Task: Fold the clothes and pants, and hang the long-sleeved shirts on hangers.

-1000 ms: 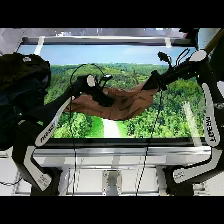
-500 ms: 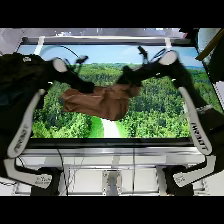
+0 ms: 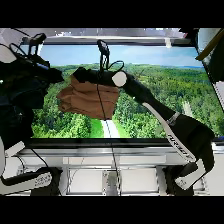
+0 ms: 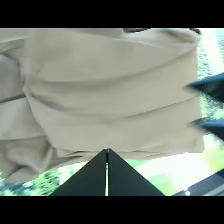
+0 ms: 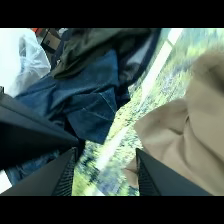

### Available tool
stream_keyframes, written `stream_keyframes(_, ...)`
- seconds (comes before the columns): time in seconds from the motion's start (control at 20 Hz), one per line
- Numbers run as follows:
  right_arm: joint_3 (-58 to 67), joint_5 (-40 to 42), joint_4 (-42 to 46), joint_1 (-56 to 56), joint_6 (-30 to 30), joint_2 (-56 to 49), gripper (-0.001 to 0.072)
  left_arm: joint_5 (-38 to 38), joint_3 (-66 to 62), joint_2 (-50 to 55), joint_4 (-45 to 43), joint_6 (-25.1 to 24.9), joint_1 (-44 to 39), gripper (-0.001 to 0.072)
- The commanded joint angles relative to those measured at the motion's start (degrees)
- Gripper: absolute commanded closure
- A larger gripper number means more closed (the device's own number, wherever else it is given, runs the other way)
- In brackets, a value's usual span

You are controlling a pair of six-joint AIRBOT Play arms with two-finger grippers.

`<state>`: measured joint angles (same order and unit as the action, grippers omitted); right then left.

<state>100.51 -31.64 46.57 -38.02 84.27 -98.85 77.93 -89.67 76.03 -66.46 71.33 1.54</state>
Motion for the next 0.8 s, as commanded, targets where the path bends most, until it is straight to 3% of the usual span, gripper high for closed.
stream_keyframes(0.0,5.8,-18.9,5.9,5.6,-4.2,0.9,0.0299,1.2,0.4,-1.0,-1.4,-0.2,3.3,0.0692)
stream_keyframes(0.2,6.7,-45.8,19.9,19.1,-1.5,2.7,0.0302,1.0,3.8,-1.0,-1.4,-0.2,3.9,0.0692)
stream_keyframes(0.25,5.6,-49.3,21.7,21.4,-0.6,2.4,0.0297,0.7,5.0,-1.0,-1.2,-0.2,3.8,0.0692)
stream_keyframes(0.3,3.3,-49.7,20.6,23.4,0.8,2.3,0.0209,0.3,6.6,-1.0,-0.8,-0.2,3.8,0.0692)
stream_keyframes(0.35,0.4,-48.3,17.4,25.1,2.6,1.7,0.0061,-0.1,8.0,-1.0,-0.8,-0.2,3.8,0.0692)
stream_keyframes(0.55,-9.8,-40.4,-1.3,27.1,2.6,-4.5,0.0043,-0.5,12.5,-1.0,-0.8,0.2,3.8,0.0692)
stream_keyframes(0.75,-10.8,-33.4,-16.0,25.0,1.6,-13.9,0.0028,-0.5,13.1,-1.0,-0.8,0.2,3.8,0.0692)
